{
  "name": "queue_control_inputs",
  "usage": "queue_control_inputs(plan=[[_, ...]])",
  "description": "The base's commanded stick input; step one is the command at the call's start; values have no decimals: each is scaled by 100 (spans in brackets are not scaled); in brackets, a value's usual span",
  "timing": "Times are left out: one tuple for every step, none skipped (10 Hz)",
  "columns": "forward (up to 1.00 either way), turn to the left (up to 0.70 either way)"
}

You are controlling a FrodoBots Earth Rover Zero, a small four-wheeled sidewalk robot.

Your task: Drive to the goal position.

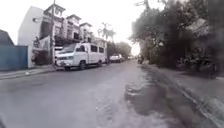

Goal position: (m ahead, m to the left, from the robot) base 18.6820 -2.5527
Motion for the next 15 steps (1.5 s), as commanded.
queue_control_inputs(plan=[[100, 1], [100, 2], [100, 2], [100, 2], [100, 2], [100, 2], [100, 2], [100, 2], [100, -28], [100, -27], [100, -3], [100, 2], [100, 2], [100, 2], [100, 2]])
